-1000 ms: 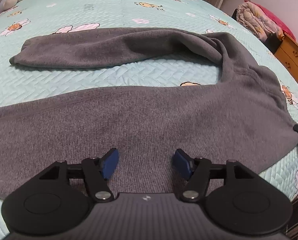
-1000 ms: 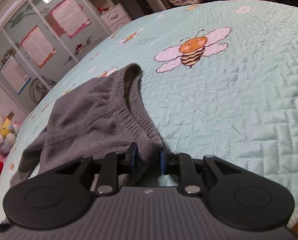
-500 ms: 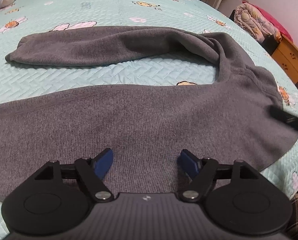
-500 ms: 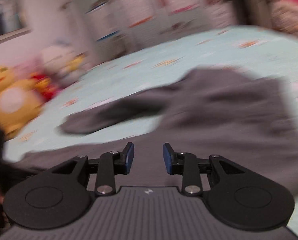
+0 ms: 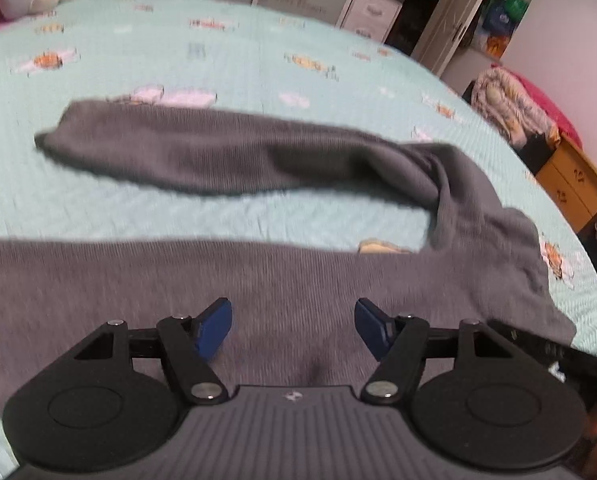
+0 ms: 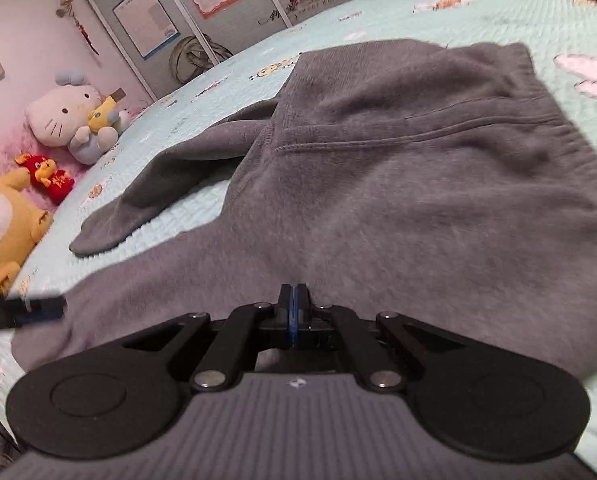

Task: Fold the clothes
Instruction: 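Move both open tools over the garment body toward the hood, then grasp the other grey sleeve cuff with the left tool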

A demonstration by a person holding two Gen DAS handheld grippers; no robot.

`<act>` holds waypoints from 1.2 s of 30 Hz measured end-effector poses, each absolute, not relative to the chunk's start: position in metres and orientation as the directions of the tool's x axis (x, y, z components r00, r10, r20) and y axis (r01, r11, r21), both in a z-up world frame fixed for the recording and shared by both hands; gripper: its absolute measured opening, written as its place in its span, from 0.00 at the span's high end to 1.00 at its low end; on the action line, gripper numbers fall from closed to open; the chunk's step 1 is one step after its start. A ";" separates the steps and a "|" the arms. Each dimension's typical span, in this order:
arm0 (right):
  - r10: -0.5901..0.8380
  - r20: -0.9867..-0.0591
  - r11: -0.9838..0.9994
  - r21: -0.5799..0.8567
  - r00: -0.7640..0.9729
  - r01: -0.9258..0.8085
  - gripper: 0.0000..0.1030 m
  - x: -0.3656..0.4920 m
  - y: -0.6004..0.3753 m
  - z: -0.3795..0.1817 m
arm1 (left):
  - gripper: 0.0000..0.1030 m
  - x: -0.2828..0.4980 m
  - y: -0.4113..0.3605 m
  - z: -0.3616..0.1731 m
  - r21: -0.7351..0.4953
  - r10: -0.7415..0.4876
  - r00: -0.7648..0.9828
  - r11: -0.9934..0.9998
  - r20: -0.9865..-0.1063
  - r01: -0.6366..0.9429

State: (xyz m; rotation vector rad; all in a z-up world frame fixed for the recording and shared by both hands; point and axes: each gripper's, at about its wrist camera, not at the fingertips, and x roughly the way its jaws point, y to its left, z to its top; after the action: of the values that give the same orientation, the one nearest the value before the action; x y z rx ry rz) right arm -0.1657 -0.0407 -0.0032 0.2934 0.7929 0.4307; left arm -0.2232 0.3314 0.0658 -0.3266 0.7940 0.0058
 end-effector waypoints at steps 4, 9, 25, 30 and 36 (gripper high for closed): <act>0.407 -0.636 0.913 0.263 0.655 -0.313 0.95 -0.175 -0.020 0.012 | 0.32 -0.217 0.339 0.065 -0.242 -0.088 0.705 0.962 -0.703 -0.122; 0.484 -0.578 0.862 0.189 0.657 -0.470 0.94 -0.174 0.013 0.034 | 0.32 -0.209 0.323 0.063 -0.268 -0.185 0.703 0.964 -0.687 -0.007; 0.614 -0.623 0.766 0.322 0.485 -0.557 0.82 -0.080 0.041 0.011 | 0.32 -0.185 0.322 0.032 -0.554 -0.465 0.585 0.832 -0.664 0.033; 0.643 -0.557 0.763 0.399 0.526 -0.509 0.82 -0.087 0.031 0.016 | 0.32 -0.181 0.350 0.052 -0.563 -0.395 0.664 0.825 -0.635 -0.047; 0.684 -0.424 0.725 0.484 0.593 -0.490 0.78 -0.080 0.031 0.048 | 0.32 -0.172 0.407 0.067 -0.587 -0.236 0.744 0.771 -0.625 -0.248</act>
State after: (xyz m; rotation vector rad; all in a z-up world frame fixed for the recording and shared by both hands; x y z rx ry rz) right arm -0.0799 0.0310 0.0484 0.3344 0.6309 0.6973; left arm -0.1716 0.4070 0.0674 -0.7080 0.7477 0.0068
